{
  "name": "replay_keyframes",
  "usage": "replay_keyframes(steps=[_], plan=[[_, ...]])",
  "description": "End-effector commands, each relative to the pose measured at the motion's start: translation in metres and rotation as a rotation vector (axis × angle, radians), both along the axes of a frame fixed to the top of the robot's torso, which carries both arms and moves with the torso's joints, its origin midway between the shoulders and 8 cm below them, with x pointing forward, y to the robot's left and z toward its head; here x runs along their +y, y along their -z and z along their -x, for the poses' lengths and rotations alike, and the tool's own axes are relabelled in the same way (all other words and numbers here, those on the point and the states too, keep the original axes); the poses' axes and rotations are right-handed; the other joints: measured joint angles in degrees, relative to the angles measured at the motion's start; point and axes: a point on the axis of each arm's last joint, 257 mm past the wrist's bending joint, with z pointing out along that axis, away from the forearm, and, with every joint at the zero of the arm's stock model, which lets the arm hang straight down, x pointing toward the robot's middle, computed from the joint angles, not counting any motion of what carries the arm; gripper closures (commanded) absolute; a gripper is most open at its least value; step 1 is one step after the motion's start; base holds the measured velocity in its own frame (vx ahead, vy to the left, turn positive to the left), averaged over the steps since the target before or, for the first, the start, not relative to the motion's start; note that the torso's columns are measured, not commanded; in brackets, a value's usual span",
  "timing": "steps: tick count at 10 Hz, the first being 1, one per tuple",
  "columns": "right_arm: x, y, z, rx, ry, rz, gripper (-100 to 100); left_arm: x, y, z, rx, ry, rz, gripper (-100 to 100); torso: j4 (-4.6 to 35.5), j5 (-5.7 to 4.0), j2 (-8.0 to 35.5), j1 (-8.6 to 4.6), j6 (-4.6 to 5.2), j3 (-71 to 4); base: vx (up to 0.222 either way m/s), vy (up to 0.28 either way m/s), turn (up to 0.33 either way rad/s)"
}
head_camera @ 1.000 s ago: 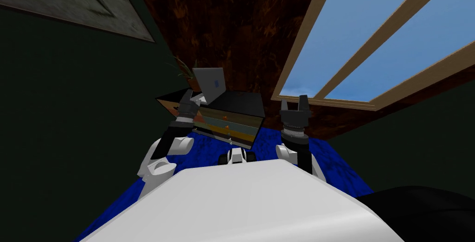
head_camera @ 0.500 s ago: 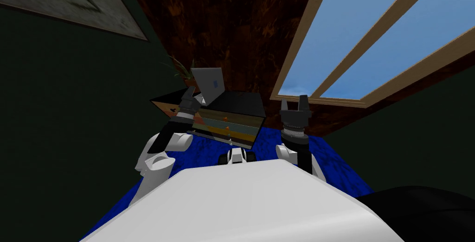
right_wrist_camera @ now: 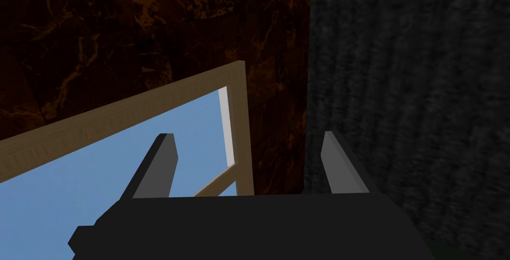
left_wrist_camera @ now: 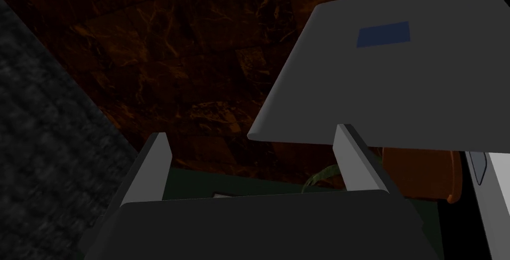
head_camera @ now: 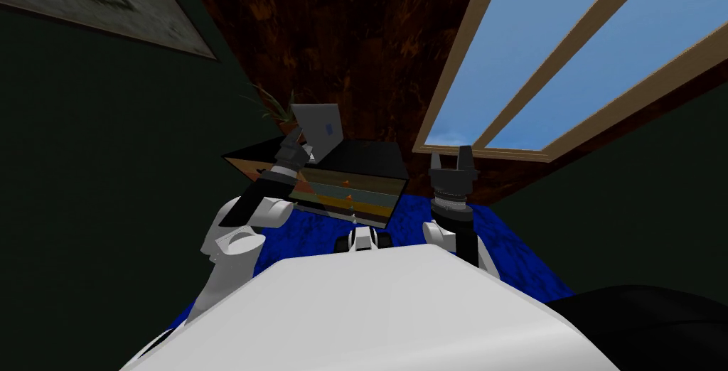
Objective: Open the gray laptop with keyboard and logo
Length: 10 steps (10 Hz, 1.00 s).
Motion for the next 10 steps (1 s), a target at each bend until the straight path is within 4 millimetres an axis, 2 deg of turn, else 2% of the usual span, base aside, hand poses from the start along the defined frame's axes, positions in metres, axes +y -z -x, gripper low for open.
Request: replay_keyframes(steps=[1, 2, 3, 4, 5, 6, 7, 8, 10], plan=[[0.000, 0.000, 0.000, 0.000, 0.000, 0.000, 0, -0.004, -0.003, -0.006, 0.031, 0.006, -0.018, -100, 0.00, -0.01, -0.03, 0.03, 0.05, -0.02, 0.012, 0.041, -0.078], [0.000, 0.000, 0.000, 0.000, 0.000, 0.000, 0, -0.011, -0.013, -0.007, 0.026, 0.024, -0.034, -100, -0.01, 0.02, -0.03, 0.11, 0.00, -0.02, 0.012, 0.063, -0.107], [0.000, 0.000, 0.000, 0.000, 0.000, 0.000, 0, -0.009, -0.007, -0.010, 0.051, 0.013, -0.036, -100, 0.00, 0.05, -0.03, 0.20, 0.02, -0.02, 0.015, 0.054, -0.065], [0.000, 0.000, 0.000, 0.000, 0.000, 0.000, 0, -0.015, -0.018, -0.010, 0.044, 0.030, -0.053, -100, -0.01, 0.04, -0.04, 0.13, 0.00, -0.02, 0.024, 0.064, -0.127], [0.000, 0.000, 0.000, 0.000, 0.000, 0.000, 0, -0.012, -0.011, -0.014, 0.076, 0.016, -0.055, -100, -0.01, 0.02, -0.07, 0.13, 0.04, -0.04, 0.016, 0.062, -0.067], [0.000, 0.000, 0.000, 0.000, 0.000, 0.000, 0, -0.018, -0.021, -0.015, 0.072, 0.029, -0.074, -100, -0.01, 0.03, -0.02, 0.10, -0.01, -0.02, 0.017, 0.058, -0.120], [0.000, 0.000, 0.000, 0.000, 0.000, 0.000, 0, -0.015, -0.015, -0.018, 0.097, 0.017, -0.075, -100, 0.00, 0.01, -0.03, 0.08, 0.03, -0.02, 0.013, 0.054, -0.070], [0.000, 0.000, 0.000, 0.000, 0.000, 0.000, 0, -0.020, -0.025, -0.019, 0.092, 0.028, -0.095, -100, 0.00, 0.02, -0.01, 0.07, 0.00, 0.00, 0.006, 0.066, -0.128], [0.000, 0.000, 0.000, 0.000, 0.000, 0.000, 0, -0.016, -0.017, -0.023, 0.128, 0.011, -0.097, -100, 0.00, 0.03, -0.02, 0.09, 0.00, -0.01, 0.008, 0.039, -0.024]])
